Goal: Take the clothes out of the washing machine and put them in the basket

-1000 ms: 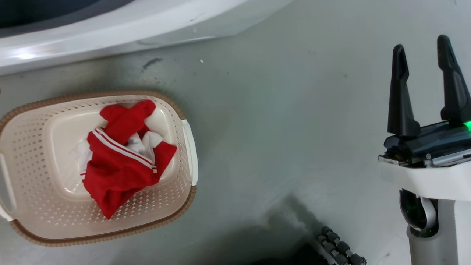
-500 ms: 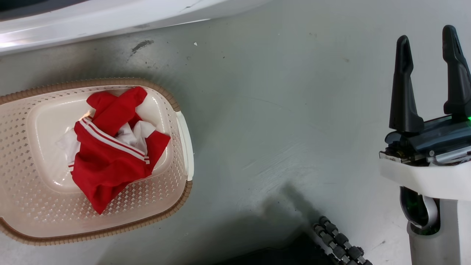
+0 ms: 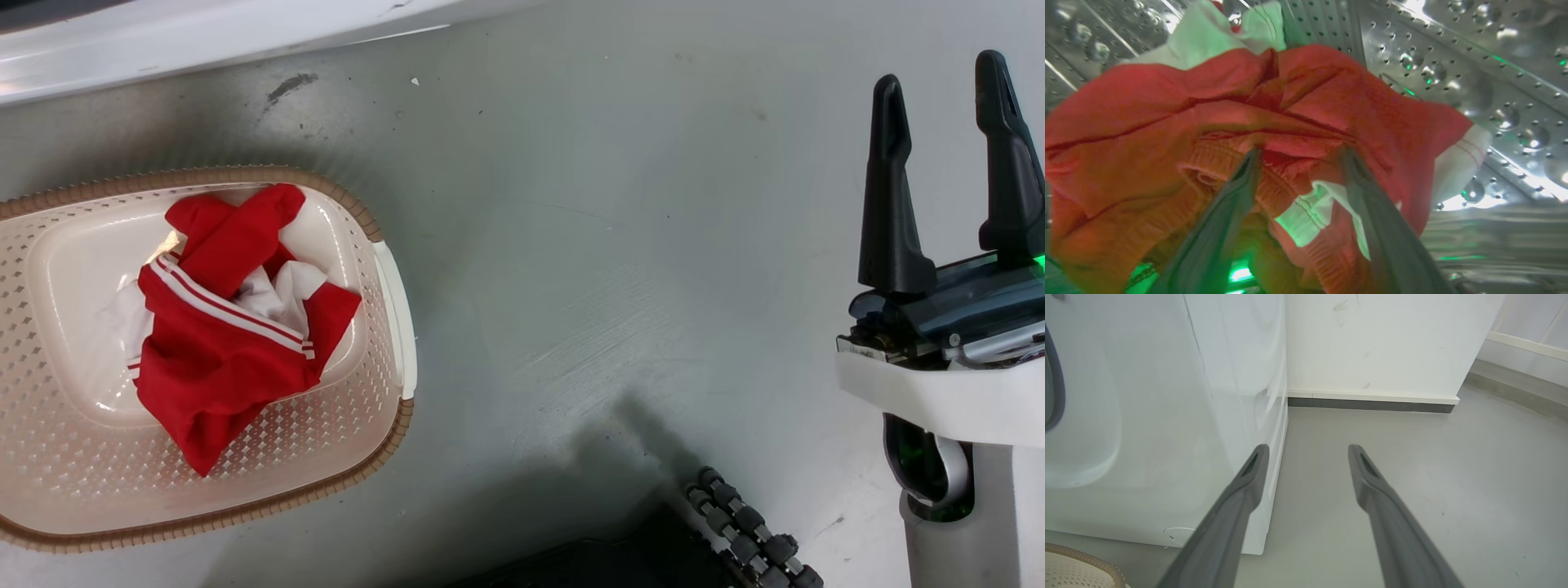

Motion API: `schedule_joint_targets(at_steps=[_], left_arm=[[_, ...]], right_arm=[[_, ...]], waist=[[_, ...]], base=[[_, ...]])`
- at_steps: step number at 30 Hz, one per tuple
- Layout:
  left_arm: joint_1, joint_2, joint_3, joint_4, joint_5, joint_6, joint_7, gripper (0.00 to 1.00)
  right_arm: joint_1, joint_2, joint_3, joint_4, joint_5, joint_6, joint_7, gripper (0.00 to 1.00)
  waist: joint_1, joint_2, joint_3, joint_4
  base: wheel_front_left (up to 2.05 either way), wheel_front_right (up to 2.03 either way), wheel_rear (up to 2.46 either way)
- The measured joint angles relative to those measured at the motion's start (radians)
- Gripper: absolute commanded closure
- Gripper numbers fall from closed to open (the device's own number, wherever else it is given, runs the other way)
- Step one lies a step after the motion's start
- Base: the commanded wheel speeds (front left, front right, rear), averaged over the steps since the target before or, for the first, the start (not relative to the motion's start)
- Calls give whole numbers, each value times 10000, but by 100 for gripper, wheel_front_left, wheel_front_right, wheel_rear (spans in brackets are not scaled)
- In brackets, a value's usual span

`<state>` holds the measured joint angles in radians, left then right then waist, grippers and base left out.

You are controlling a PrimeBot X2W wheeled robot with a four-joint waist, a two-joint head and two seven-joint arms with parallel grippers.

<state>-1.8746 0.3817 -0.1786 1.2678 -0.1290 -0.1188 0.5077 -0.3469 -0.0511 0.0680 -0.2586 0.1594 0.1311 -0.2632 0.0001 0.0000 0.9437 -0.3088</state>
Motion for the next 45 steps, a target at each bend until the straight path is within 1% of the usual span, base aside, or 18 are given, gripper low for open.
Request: schedule_joint_targets(at_steps=[4, 11, 12, 13, 17, 21, 27, 33, 39, 45], left_arm=[[3, 8, -184, 36, 107, 134, 27, 0], [-53, -59, -364, 52, 100, 167, -21, 1], [-69, -61, -366, 52, 88, 163, -46, 54], [-84, -58, -364, 52, 48, 163, -130, 100], [-99, -38, -420, 54, -4, 125, -201, 100], [-92, 4, -464, 92, -79, 67, -579, 100], [115, 123, -681, 46, -151, -33, -1684, 100], [861, 136, -943, 4, -378, -92, -2982, 100], [1753, -205, -1628, -353, -1047, -104, -3887, 100], [2708, -82, -2581, -1020, -1919, -104, -4646, 100]], right_arm=[[0, 0, 12, -4, 44, 0, 0, 0], [-15, 0, -12, -21, 86, 0, 0, 0], [-21, 0, -8, -21, 88, 0, 0, 0], [-35, 0, 2, -21, 94, 0, 0, 0], [-80, 0, -13, -19, 165, 0, 0, 0], [-128, 0, -50, -8, 174, 0, 0, 0], [-128, 0, -67, 86, 134, 0, 0, 0], [-79, 2, 15, 278, -125, 0, 0, 0], [120, 4, 15, 454, -364, 0, 2, 0], [312, 4, 63, 652, -560, 0, 0, 0]], waist=[[-1, 0, 58, -28], [-1, 0, 198, -16], [-2, 0, 215, -14], [-1, 0, 229, -22], [-1, 0, 241, -56], [-1, 0, 218, -28], [-1, 0, -15, 67], [-1, 0, -554, 256], [-2, 0, -1264, 519], [-2, 1, -2020, 798]], base=[[0, 0, 0], [0, 0, 0], [0, 0, 0], [0, 0, 0], [0, 0, 0], [0, 0, 0], [0, 0, 0], [0, 0, 0], [0, 0, 0], [0, 0, 0]])
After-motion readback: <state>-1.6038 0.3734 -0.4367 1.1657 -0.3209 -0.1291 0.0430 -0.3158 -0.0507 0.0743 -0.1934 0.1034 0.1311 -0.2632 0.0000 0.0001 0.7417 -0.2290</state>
